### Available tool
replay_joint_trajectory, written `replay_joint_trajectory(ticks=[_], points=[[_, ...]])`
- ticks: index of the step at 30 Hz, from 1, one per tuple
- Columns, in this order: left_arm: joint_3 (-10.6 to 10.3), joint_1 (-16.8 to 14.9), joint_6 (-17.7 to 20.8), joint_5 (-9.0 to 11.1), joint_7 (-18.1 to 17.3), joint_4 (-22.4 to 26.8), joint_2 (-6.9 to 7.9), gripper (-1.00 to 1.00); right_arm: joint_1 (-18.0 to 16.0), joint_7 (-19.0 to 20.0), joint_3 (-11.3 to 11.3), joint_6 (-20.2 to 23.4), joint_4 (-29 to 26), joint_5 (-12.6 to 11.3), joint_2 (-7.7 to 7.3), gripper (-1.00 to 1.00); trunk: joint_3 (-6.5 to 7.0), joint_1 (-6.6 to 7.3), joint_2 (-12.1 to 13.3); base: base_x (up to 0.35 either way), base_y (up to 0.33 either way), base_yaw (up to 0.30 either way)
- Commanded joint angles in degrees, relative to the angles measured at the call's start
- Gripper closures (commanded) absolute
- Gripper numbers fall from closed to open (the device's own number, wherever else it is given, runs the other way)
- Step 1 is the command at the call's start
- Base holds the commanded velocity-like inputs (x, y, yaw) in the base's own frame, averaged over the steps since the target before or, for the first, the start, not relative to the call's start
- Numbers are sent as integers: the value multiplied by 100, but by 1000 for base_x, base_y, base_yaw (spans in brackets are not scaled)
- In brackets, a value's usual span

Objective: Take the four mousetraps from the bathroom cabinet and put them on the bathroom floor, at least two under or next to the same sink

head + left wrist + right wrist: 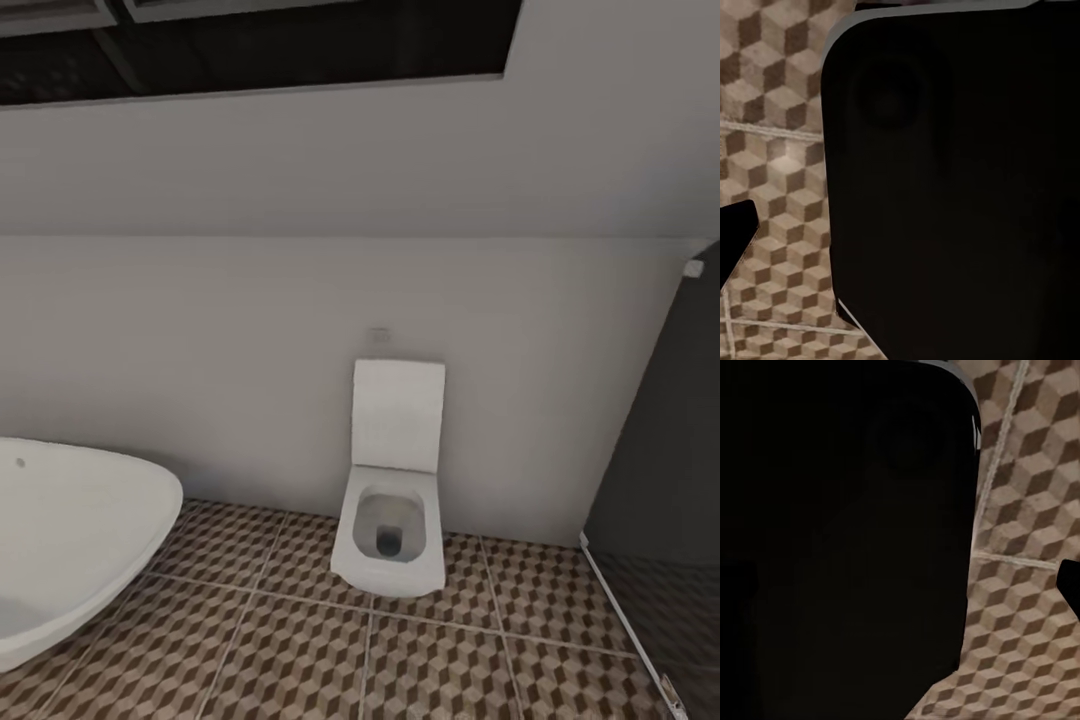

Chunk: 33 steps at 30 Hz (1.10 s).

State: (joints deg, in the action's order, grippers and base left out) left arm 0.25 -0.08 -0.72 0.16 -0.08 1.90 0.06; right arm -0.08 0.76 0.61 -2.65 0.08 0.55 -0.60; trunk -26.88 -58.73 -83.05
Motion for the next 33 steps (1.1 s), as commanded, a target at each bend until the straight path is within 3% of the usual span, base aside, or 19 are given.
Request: replay_joint_trajectory(ticks=[1,33], points=[[2,-1,-8,2,-1,3,1,-100,-1,9,6,-20,1,5,-1,-100,-4,0,-2,0,0,-293],[11,-1,-8,-4,-8,5,-3,-100,-1,6,9,-68,1,16,-2,-100,-4,0,-2,0,0,-295]])
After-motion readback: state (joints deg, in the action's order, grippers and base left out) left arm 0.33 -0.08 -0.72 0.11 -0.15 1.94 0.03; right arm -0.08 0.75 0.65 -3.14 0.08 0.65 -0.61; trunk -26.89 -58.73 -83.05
